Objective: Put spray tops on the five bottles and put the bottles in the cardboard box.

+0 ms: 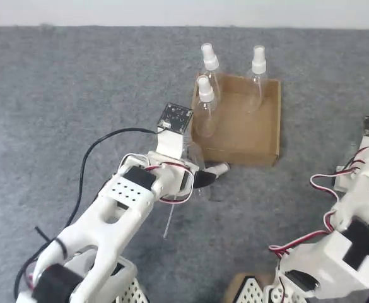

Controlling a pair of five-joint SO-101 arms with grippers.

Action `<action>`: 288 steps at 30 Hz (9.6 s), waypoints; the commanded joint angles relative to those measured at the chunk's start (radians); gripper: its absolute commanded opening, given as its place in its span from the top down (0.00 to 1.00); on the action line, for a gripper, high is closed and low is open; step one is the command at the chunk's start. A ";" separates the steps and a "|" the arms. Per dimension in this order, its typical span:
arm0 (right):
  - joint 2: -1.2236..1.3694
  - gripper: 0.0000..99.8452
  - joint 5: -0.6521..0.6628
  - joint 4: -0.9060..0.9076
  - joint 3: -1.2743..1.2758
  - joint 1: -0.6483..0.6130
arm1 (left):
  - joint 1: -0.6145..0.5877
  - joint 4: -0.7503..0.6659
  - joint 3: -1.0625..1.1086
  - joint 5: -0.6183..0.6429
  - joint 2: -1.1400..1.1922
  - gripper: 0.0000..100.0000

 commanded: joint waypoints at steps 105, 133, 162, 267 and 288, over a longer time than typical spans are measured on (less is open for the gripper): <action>0.004 0.70 0.241 0.278 -0.035 -0.107 | -0.502 0.407 -0.348 -0.531 0.101 0.68; 0.004 0.70 0.295 0.271 -0.035 -0.061 | -0.195 0.413 -0.499 -0.542 0.110 0.80; 0.001 0.70 0.356 0.274 0.008 -0.059 | -0.454 0.414 -0.843 -0.709 0.606 0.79; 0.005 0.70 0.463 0.240 0.063 -0.008 | -0.399 0.285 -0.475 -0.195 0.480 0.86; -0.005 0.70 0.463 0.245 0.055 0.016 | -0.393 0.416 -0.565 -0.261 0.400 0.99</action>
